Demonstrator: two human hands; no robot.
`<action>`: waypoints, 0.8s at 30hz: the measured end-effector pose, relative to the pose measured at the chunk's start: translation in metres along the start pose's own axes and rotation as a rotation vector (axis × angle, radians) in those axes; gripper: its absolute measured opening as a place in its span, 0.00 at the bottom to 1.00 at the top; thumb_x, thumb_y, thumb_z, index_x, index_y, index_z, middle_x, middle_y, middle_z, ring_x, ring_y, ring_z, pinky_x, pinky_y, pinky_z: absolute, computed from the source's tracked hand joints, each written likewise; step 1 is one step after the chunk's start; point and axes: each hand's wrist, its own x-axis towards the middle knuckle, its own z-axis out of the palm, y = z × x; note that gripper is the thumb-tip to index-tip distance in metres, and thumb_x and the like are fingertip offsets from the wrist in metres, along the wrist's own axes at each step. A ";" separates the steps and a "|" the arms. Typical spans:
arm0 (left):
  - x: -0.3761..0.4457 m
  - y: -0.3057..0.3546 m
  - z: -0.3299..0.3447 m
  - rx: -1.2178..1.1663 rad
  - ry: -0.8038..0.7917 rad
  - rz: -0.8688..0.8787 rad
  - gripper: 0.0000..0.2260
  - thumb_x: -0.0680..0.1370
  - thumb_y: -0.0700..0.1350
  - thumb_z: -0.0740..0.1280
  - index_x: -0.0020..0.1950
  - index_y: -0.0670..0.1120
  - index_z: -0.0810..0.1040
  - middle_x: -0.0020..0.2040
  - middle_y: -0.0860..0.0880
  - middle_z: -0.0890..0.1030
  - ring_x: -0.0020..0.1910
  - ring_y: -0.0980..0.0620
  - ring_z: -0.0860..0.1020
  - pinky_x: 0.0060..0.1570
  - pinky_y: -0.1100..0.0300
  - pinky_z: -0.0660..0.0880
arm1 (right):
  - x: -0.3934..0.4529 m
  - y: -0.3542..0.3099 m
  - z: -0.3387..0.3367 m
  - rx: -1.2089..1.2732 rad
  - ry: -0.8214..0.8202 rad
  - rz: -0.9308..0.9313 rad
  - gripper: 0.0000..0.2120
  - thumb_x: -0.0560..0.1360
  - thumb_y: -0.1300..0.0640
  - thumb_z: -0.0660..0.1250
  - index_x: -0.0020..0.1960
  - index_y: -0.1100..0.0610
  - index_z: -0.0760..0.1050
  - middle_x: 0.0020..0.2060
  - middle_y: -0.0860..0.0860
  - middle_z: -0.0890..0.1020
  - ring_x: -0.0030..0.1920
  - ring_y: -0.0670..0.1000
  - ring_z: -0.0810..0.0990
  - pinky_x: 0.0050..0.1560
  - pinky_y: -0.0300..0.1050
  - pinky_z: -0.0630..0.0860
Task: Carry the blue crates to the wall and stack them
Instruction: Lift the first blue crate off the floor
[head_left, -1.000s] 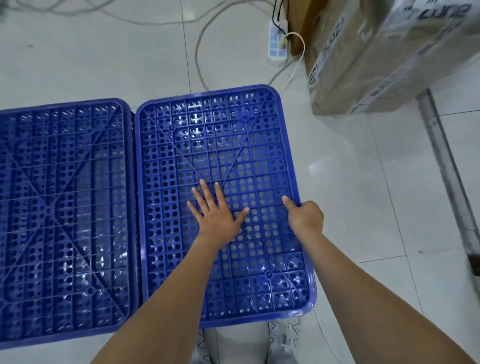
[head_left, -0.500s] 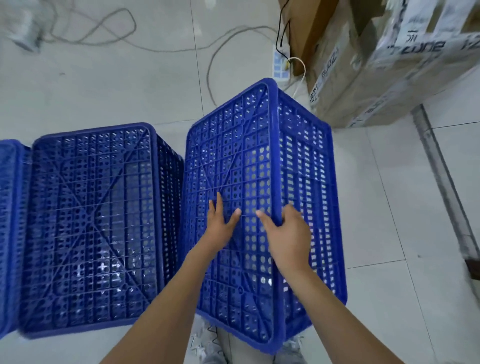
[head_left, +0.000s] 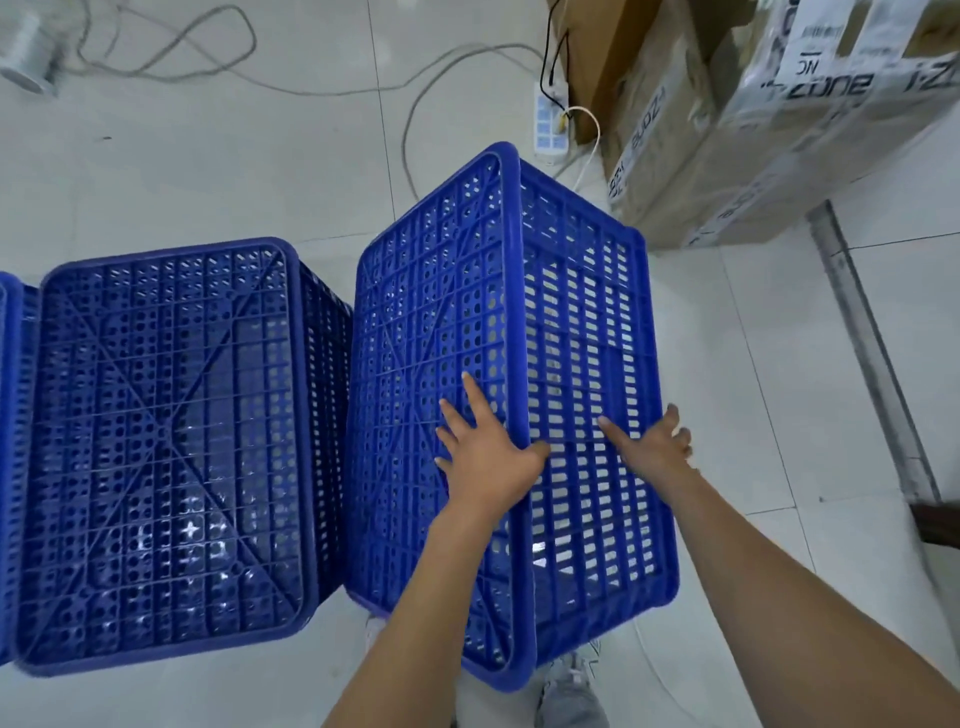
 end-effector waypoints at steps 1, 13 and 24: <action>0.004 -0.007 -0.001 -0.017 -0.001 0.007 0.51 0.74 0.58 0.69 0.77 0.58 0.28 0.80 0.43 0.34 0.79 0.35 0.40 0.73 0.31 0.52 | 0.003 0.000 0.001 0.025 0.000 -0.009 0.62 0.61 0.24 0.67 0.79 0.49 0.36 0.79 0.58 0.46 0.79 0.62 0.49 0.75 0.69 0.50; 0.016 -0.045 -0.035 -0.263 0.004 0.064 0.49 0.75 0.50 0.72 0.78 0.65 0.35 0.81 0.53 0.40 0.81 0.45 0.47 0.68 0.49 0.66 | 0.004 0.008 -0.013 0.424 -0.103 -0.047 0.55 0.49 0.31 0.80 0.68 0.58 0.68 0.59 0.55 0.81 0.54 0.57 0.83 0.54 0.60 0.81; 0.022 -0.094 -0.049 0.147 0.210 -0.041 0.61 0.68 0.66 0.74 0.79 0.49 0.30 0.81 0.42 0.43 0.78 0.37 0.54 0.71 0.39 0.64 | -0.042 -0.043 0.032 0.294 0.045 -0.153 0.41 0.53 0.24 0.73 0.52 0.55 0.76 0.43 0.51 0.83 0.41 0.53 0.82 0.45 0.51 0.82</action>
